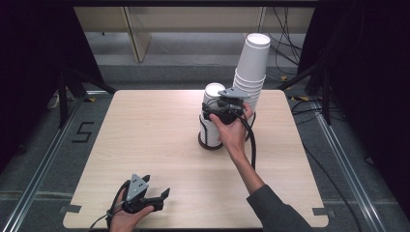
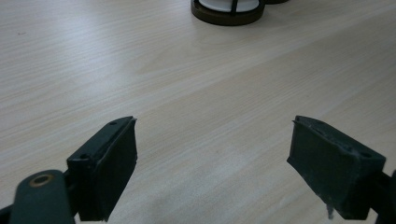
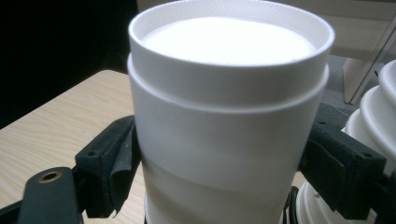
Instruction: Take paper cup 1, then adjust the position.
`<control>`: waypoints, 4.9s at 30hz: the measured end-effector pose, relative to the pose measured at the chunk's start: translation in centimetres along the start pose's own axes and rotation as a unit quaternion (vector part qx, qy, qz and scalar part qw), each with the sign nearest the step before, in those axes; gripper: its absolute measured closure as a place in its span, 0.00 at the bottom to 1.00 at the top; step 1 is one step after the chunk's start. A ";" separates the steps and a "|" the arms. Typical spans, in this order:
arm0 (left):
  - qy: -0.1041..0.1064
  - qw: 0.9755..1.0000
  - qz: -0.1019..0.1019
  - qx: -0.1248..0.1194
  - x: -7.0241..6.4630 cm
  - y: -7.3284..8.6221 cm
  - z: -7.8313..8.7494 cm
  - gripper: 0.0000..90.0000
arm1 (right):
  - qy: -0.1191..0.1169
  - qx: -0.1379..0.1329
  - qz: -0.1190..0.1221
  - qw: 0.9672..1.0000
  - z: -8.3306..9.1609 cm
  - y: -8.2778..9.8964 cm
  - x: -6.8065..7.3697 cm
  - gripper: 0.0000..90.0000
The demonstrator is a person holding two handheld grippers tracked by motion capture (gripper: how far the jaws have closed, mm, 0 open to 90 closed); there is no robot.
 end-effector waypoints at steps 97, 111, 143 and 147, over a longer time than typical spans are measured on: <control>0.020 0.999 0.004 -0.038 -0.4 -0.3 0.3 0.16 | -0.240 0.010 0.021 0.971 8.9 7.9 5.0 0.21; 0.019 0.999 0.007 -0.037 -0.4 -0.3 0.5 0.16 | -0.254 0.019 0.023 0.967 8.4 9.4 5.7 0.21; 0.119 0.983 -0.009 -0.140 -2.7 -1.9 0.4 0.16 | -0.285 0.030 0.027 0.958 7.8 10.4 8.1 0.21; 0.126 0.981 -0.017 -0.145 -3.0 -1.9 0.1 0.16 | -0.296 0.035 0.022 0.954 7.7 10.5 8.6 0.21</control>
Point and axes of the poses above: each handheld gripper's, and its own axes: z roughly backward along the jaws, y roughly out of its underside, x roughly to its left, the point moved 1 cm from there along -z, roughly forward along the jaws, and after that the axes turned 1 degree about -z, right-handed, at the moved point
